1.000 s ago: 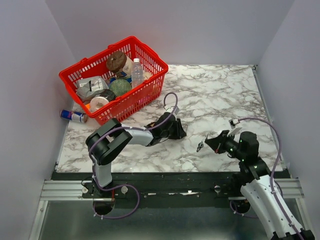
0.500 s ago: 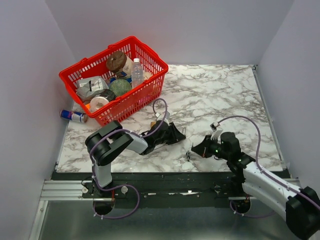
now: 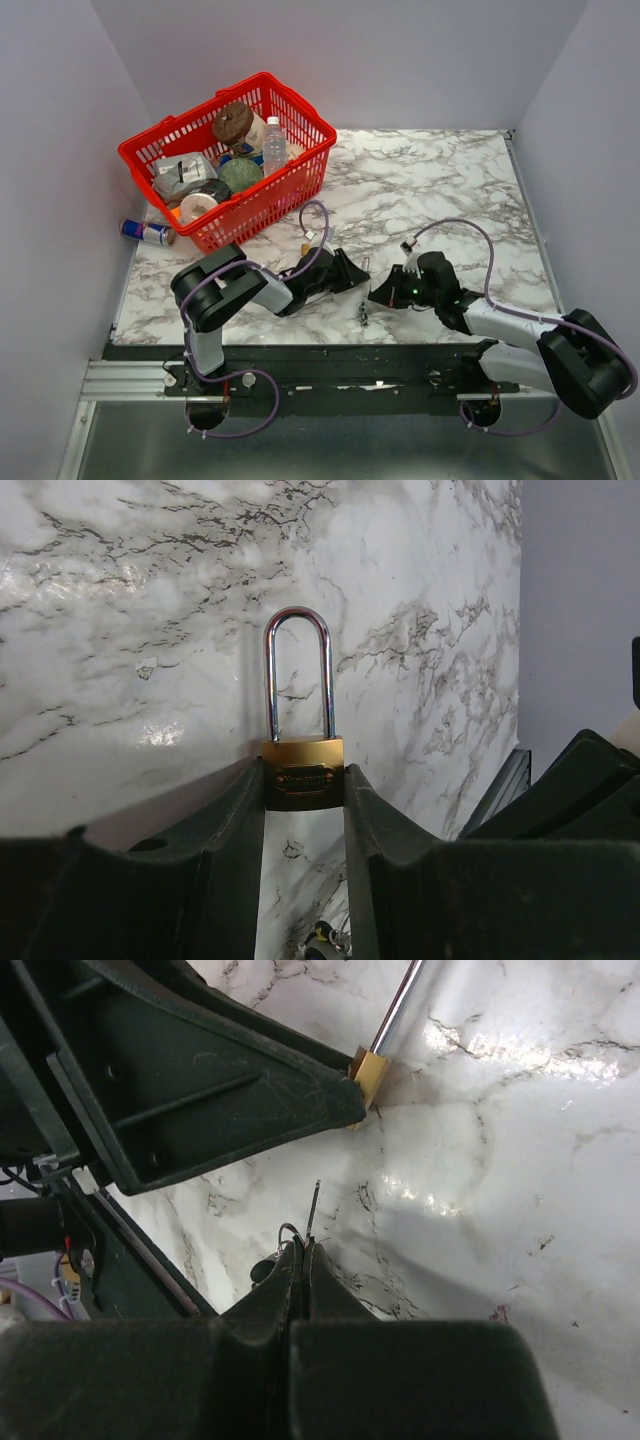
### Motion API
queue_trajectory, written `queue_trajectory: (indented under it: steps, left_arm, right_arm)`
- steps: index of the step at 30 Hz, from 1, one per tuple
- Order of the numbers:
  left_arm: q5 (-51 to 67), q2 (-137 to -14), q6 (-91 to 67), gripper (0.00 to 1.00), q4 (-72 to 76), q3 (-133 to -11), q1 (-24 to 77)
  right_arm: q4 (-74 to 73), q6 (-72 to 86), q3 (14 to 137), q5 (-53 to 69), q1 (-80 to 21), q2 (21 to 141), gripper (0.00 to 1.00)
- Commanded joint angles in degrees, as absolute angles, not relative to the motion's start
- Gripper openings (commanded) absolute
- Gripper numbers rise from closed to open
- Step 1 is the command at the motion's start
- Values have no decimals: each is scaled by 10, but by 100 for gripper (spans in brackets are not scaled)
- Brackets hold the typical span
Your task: Unlock with the key
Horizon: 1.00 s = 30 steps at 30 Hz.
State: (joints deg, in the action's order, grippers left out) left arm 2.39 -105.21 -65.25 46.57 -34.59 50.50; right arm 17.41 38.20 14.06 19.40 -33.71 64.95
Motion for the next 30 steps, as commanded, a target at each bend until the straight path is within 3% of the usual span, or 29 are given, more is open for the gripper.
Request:
queue_trajectory:
  steps: [1,14,30]
  left_arm:
    - [4,-1052,-653,3,507,-337,512]
    - [-19,-1045,-647,2,512,-330,515]
    - [-13,-1049,-644,2,515,-330,515]
  right_arm:
    - [192,386,170,199,-341,682,1]
    - [208,404,197,207,-341,773,1]
    - [265,401,187,185,-341,800,1]
